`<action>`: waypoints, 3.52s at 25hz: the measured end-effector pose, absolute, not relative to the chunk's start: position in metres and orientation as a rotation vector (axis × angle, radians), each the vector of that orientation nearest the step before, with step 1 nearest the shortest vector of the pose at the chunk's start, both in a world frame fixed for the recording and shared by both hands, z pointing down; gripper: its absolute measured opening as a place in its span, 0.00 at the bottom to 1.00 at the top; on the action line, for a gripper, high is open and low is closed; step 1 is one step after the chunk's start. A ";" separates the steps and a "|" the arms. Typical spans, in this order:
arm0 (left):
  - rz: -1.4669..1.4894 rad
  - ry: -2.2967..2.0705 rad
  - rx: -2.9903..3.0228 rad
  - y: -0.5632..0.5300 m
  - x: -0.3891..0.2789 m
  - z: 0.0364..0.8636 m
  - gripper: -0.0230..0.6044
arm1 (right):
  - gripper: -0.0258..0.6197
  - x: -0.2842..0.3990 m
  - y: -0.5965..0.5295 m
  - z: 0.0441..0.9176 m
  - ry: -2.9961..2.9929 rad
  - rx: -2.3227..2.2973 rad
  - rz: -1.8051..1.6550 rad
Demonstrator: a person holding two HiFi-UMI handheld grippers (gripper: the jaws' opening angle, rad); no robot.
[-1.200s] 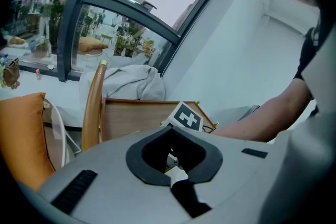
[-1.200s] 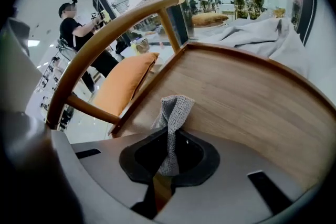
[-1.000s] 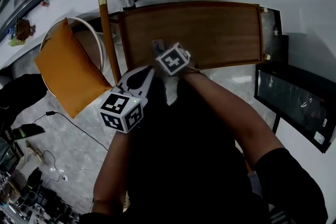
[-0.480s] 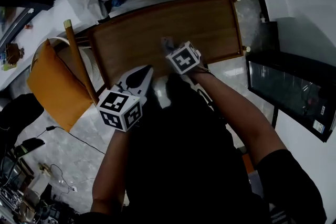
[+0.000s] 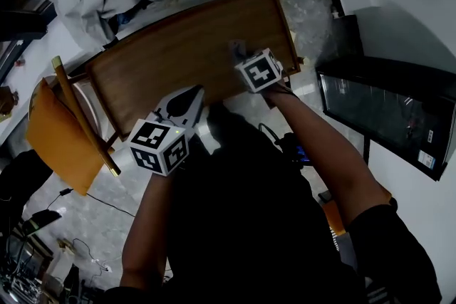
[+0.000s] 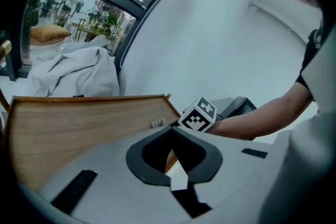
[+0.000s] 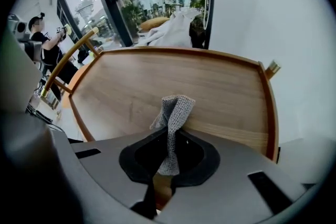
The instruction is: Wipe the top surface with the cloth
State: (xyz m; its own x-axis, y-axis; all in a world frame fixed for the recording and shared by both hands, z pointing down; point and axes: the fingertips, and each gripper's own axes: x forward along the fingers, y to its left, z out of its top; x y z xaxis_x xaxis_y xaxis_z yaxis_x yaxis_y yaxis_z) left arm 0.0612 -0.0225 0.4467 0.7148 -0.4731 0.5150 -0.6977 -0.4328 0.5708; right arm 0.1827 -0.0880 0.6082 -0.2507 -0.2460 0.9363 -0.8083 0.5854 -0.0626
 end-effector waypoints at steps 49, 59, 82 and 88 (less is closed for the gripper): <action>0.288 -1.183 1.988 0.095 -0.216 0.421 0.06 | 0.09 -0.204 0.043 0.576 -2.064 0.531 0.872; 0.291 -1.179 1.974 0.108 -0.232 0.428 0.05 | 0.09 -0.221 0.072 0.622 -1.952 0.489 0.870; 0.337 -1.022 2.060 0.056 -0.101 0.426 0.05 | 0.09 -0.035 0.009 0.620 -1.892 0.600 0.753; 0.353 -0.965 2.078 0.036 -0.050 0.432 0.05 | 0.09 0.048 -0.013 0.616 -1.846 0.697 0.779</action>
